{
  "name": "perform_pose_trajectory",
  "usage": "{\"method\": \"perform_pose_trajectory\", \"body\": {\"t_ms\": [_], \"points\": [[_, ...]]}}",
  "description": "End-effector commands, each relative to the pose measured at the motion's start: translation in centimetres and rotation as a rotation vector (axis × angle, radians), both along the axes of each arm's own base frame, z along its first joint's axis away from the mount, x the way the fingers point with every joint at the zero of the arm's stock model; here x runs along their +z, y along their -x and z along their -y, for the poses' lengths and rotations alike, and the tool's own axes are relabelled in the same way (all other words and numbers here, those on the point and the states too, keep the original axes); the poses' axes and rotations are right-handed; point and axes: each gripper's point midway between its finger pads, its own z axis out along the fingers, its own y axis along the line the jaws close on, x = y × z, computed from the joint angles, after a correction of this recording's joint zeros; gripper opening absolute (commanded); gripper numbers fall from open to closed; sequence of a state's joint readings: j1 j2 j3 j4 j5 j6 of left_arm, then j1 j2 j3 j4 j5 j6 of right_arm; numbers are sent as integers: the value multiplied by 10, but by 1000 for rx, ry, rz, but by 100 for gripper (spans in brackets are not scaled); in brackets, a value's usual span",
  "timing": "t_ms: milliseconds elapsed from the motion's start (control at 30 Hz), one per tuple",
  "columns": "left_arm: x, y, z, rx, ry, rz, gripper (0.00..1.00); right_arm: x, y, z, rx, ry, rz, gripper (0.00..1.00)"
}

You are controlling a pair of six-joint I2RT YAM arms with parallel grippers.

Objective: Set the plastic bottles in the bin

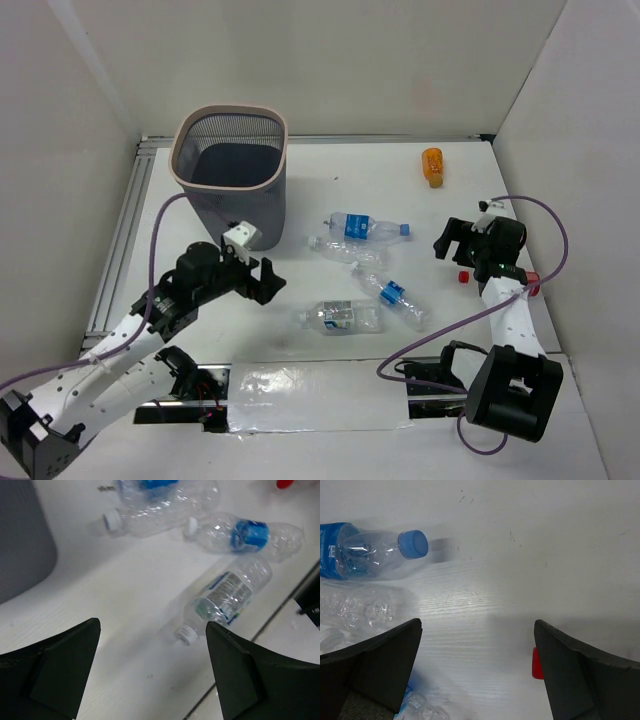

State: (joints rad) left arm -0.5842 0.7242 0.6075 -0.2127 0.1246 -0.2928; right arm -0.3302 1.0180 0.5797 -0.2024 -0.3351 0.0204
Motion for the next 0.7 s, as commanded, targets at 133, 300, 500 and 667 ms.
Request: {"method": "perform_pose_trajectory", "body": {"t_ms": [133,300,500,667], "points": [[15,13,49,-145,-56,44,99,25,-8,0,161,126,45,100],[16,20,80,-194,-86,65,96,37,-6,-14,342,168,46,100],[3,23,106,-224,-133,32,89,40,-7,-4,315,217,28,100],[6,24,121,-233,-113,49,94,35,-5,-2,305,221,14,100]]}}
